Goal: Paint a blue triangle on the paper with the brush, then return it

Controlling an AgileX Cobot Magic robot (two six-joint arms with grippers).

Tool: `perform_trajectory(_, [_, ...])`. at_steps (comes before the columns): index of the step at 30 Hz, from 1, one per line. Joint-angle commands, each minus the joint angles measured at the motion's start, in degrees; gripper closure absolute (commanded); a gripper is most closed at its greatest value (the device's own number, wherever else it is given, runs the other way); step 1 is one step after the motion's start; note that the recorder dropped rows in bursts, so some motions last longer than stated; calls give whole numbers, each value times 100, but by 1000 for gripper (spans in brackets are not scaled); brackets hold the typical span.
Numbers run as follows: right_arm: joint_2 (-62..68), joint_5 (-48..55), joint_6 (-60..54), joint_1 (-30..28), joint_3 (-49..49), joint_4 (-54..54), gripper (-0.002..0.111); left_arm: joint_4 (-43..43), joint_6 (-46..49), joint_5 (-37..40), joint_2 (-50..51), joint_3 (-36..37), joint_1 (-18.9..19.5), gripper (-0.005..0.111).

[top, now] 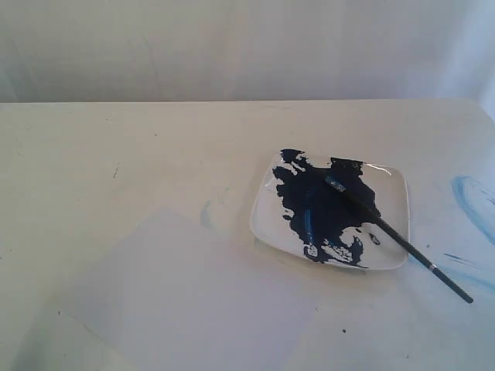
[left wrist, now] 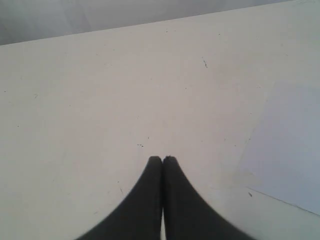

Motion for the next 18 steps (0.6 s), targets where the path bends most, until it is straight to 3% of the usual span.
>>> perform_trajectory(1, [-29, -29, 26, 21, 13, 2, 108, -21, -14, -9, -23, 22, 15, 107])
perform_trajectory(18, [-29, -41, 15, 21, 13, -182, 108, -21, -14, -9, -23, 22, 15, 107])
